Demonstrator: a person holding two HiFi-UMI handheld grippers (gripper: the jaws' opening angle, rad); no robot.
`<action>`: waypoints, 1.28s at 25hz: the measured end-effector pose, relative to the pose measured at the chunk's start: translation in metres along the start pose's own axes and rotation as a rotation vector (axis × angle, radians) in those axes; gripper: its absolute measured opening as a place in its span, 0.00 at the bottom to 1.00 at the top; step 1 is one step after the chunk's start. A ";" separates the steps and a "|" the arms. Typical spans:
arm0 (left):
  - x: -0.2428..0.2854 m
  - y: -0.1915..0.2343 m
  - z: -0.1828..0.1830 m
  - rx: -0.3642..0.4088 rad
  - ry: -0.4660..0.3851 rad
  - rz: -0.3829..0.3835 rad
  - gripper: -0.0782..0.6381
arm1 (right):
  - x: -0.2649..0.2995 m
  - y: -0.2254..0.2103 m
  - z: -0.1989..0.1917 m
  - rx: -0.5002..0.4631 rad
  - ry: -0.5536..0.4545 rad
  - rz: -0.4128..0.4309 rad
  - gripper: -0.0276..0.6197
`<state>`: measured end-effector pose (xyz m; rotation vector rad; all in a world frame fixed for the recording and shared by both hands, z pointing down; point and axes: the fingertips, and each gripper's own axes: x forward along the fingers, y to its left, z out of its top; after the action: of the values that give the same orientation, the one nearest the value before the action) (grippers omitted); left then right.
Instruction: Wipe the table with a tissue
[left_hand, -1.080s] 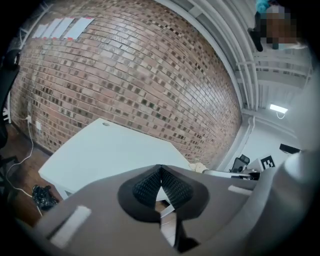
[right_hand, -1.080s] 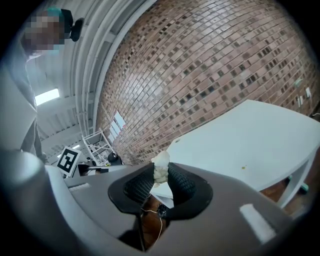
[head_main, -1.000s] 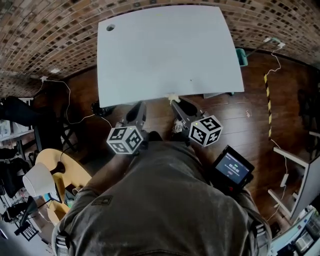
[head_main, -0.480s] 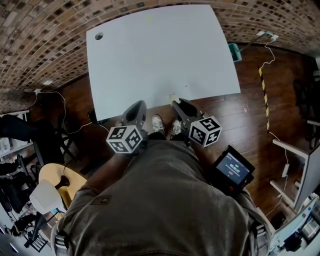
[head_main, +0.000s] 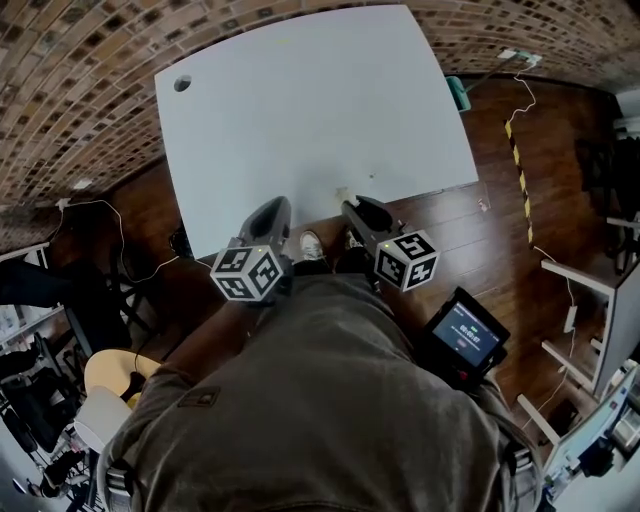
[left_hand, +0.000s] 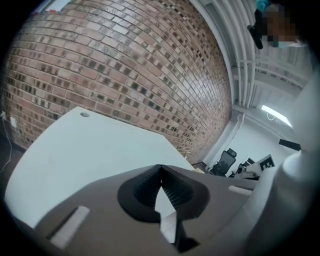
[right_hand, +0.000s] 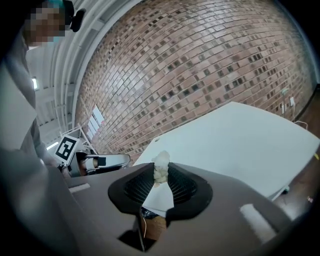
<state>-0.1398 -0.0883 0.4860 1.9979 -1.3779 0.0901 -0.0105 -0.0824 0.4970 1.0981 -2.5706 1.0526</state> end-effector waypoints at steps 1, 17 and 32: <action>0.004 0.000 -0.001 -0.001 0.007 0.001 0.11 | 0.001 -0.004 0.000 -0.016 0.012 -0.008 0.19; 0.064 -0.012 -0.028 0.016 0.136 0.065 0.11 | 0.001 -0.107 -0.023 -0.046 0.171 -0.119 0.19; 0.110 -0.016 -0.059 0.022 0.267 0.065 0.11 | 0.002 -0.185 -0.014 -0.017 0.222 -0.224 0.19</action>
<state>-0.0599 -0.1385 0.5688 1.8806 -1.2728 0.3884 0.1122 -0.1642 0.6090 1.1607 -2.2228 1.0309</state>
